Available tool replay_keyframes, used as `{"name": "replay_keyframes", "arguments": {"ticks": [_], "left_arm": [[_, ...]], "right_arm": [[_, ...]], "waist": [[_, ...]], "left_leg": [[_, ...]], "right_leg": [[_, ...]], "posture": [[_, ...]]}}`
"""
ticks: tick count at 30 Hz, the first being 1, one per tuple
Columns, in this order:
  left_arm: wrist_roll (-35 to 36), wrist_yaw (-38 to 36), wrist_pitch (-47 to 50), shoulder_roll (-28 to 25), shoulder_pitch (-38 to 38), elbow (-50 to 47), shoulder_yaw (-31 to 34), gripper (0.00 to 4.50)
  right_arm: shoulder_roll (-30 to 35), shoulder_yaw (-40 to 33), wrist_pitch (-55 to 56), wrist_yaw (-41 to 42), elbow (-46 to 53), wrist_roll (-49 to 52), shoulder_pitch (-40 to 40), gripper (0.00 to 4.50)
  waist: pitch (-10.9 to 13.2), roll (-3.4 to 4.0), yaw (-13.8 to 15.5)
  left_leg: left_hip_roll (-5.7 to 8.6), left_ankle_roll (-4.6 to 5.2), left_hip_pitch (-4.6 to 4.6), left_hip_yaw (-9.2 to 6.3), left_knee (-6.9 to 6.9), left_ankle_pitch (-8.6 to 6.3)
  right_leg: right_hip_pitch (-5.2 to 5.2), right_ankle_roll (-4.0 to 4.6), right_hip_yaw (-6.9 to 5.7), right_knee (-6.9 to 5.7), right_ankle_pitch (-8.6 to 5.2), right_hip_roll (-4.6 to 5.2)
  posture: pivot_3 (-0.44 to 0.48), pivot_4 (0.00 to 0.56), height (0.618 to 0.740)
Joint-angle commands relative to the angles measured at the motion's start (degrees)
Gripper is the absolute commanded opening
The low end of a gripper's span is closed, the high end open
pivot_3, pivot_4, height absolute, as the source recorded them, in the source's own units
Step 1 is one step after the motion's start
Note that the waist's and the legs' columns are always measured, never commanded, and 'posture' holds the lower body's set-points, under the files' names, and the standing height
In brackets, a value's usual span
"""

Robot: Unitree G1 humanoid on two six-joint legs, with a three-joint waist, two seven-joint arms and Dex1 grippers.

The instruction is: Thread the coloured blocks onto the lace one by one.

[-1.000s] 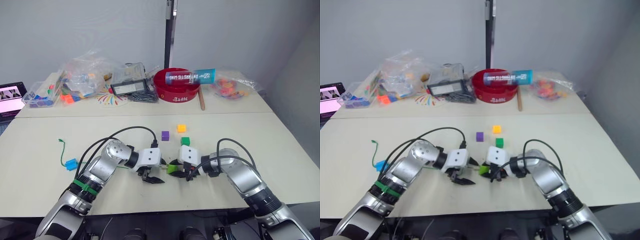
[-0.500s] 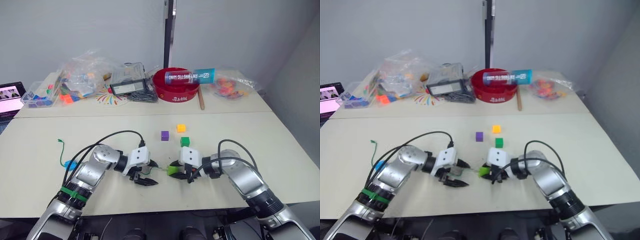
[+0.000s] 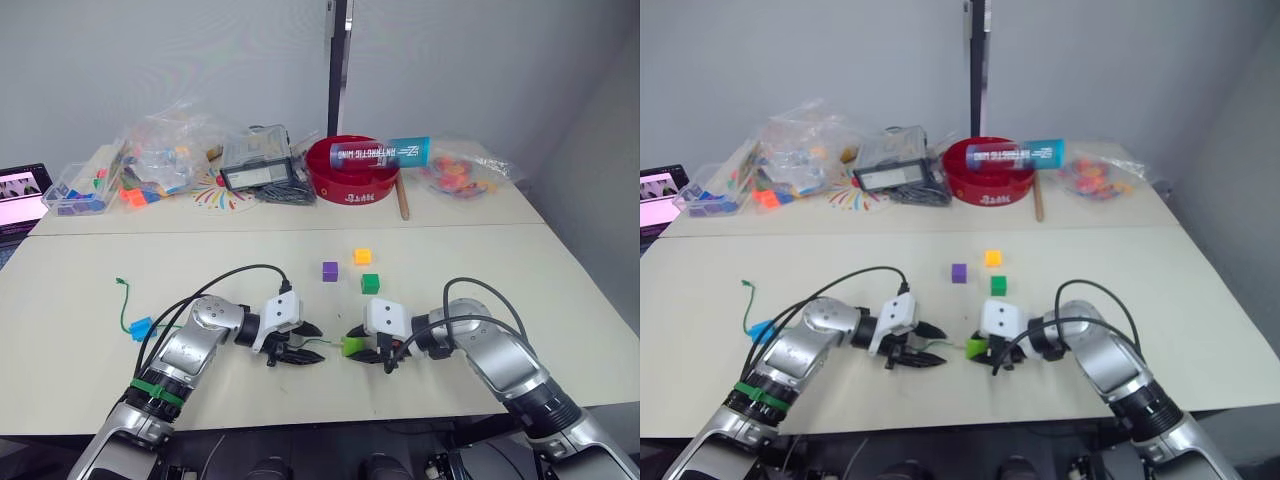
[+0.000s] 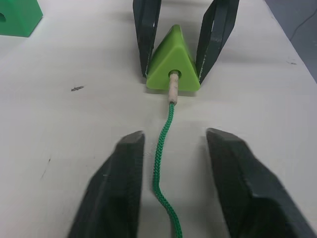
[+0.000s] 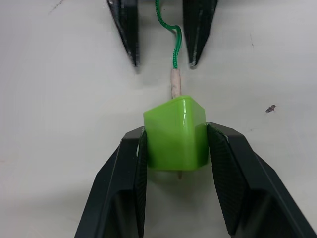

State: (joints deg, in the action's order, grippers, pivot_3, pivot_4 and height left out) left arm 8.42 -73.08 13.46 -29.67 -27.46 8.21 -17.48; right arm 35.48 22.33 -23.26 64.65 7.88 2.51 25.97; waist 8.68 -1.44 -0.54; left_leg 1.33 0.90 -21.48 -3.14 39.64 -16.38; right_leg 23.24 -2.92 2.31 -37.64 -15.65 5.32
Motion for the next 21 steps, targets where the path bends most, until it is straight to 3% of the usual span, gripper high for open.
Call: {"name": "replay_keyframes", "arguments": {"ticks": [1, 4, 15, 21], "left_arm": [[0.1, 0.13, -0.49, 0.19, -0.58, 0.34, -0.12, 0.81], [-0.17, 0.91, -1.11, 0.41, -1.11, 1.24, 0.26, 0.0], [-1.96, -0.5, -3.29, 0.59, -1.83, -0.46, -2.85, 0.0], [-3.29, -0.3, -4.23, 3.55, -3.37, 1.39, -5.88, 0.0]], "right_arm": [[0.86, 0.85, -0.82, 0.07, 0.57, -0.56, -1.17, 1.31], [0.97, 0.87, -1.0, 0.08, 0.78, -0.56, -1.35, 1.31], [0.42, 1.4, -1.63, -0.07, 1.2, -0.59, -1.22, 1.31], [0.28, 1.73, -1.93, -0.42, 1.51, -0.86, -1.44, 1.31]], "waist": [[0.0, 0.0, 0.0], [0.0, 0.0, 0.03], [0.0, 0.0, 0.04], [0.0, 0.0, 0.06]], "left_leg": [[0.0, 0.0, 0.0, 0.0, 0.0, 0.0], [0.0, 0.0, 0.0, 0.0, 0.0, 0.0], [0.0, 0.0, 0.0, 0.0, 0.0, 0.0], [0.0, 0.0, 0.01, 0.0, 0.0, 0.0]], "right_leg": [[0.0, 0.0, 0.0, 0.0, 0.0, 0.0], [0.0, 0.0, 0.0, 0.0, 0.0, 0.0], [0.0, 0.0, 0.0, 0.0, 0.0, 0.0], [-0.02, 0.0, 0.0, 0.01, 0.0, 0.0]], "posture": [[0.0, 0.15, 0.74], [0.0, 0.15, 0.74], [0.0, 0.15, 0.74], [0.0, 0.15, 0.74]]}}
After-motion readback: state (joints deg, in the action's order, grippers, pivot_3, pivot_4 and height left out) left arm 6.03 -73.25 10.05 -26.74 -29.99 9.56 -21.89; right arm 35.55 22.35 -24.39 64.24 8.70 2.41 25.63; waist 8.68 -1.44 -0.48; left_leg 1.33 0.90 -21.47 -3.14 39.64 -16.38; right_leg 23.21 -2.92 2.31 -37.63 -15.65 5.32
